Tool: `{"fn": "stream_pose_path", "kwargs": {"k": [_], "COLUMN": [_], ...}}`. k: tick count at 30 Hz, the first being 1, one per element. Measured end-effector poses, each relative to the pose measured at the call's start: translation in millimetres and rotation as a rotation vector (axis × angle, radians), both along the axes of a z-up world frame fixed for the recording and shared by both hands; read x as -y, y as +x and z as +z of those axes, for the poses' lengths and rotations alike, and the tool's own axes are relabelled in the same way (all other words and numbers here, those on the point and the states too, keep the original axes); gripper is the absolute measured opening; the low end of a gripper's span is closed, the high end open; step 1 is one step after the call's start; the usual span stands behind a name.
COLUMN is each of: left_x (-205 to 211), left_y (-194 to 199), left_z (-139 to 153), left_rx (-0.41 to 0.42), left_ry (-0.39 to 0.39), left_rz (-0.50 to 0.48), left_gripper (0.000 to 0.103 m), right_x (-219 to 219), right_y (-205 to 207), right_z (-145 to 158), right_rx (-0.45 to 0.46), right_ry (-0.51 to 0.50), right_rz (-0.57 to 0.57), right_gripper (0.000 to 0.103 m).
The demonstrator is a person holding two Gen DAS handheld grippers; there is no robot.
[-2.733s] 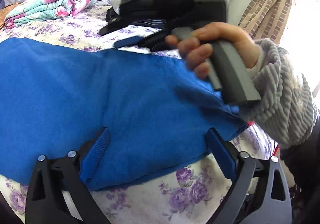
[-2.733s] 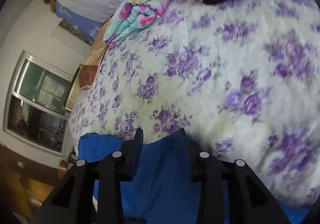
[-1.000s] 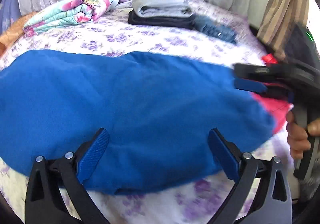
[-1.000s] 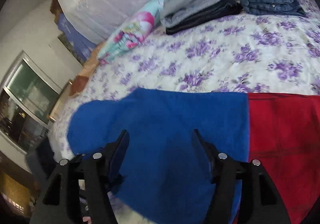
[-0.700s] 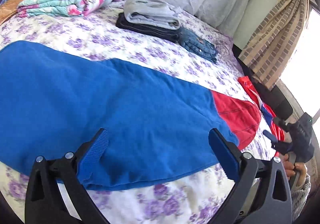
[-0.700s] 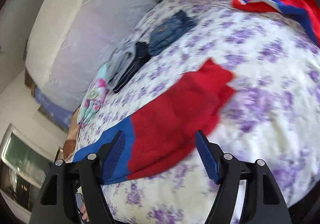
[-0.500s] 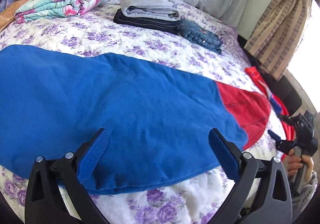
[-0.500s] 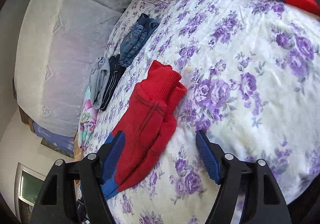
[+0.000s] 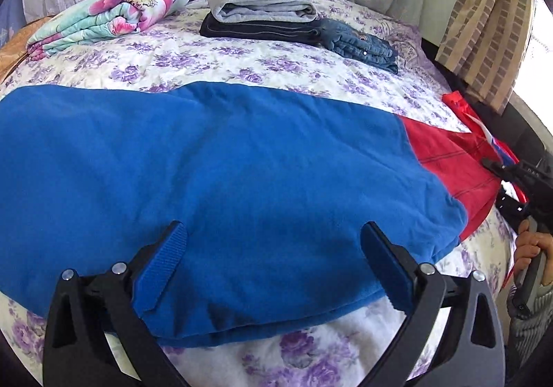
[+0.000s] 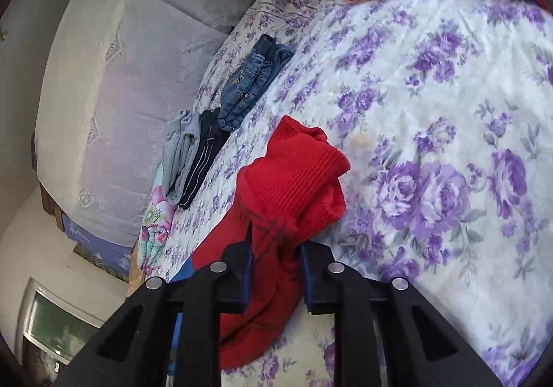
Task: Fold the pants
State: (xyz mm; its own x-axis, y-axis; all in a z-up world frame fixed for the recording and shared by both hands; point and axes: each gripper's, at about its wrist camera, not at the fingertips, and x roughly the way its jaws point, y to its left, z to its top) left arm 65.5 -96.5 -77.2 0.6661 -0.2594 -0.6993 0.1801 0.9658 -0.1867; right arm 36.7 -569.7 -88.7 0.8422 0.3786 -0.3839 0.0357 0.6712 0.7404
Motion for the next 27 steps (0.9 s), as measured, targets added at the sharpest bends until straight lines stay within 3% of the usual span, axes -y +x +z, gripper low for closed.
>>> {"fn": "stream_pose_path", "kwargs": {"k": [6,11,15,20,22,24,27], "left_x": [-48,-108,-155,-183,-193,-204,-220], "left_y": [-24,-38,-51,-61,-64,-64,-62], "left_z": [28,43,45,50,50,46,37], "left_rx": [0.104,0.115,0.128,0.154,0.155,0.142,0.099], "left_ry": [-0.068,-0.136,-0.218,-0.189,-0.184,-0.187,-0.209], "left_rz": [0.147,0.301,0.404,0.470,0.497,0.527,0.561], "left_gripper": [0.098,0.098,0.098,0.098,0.098,0.098,0.098], "right_x": [-66,-159,-246,-343,-362,-368,-358], "right_y": [-21,-24,-27,-16,-10,-14,-23], "right_z": [70,104,98,44,21,12,31], "right_rx": [0.175,0.310,0.379,0.361,0.298,0.282,0.300], "right_ry": [-0.427,-0.726,-0.967,-1.287,-1.330,-1.361,-1.281], "right_rz": [-0.008,0.095,0.202,0.375,0.479,0.500,0.523], "right_gripper": [0.021,0.021,0.021,0.022,0.030,0.033,0.044]}}
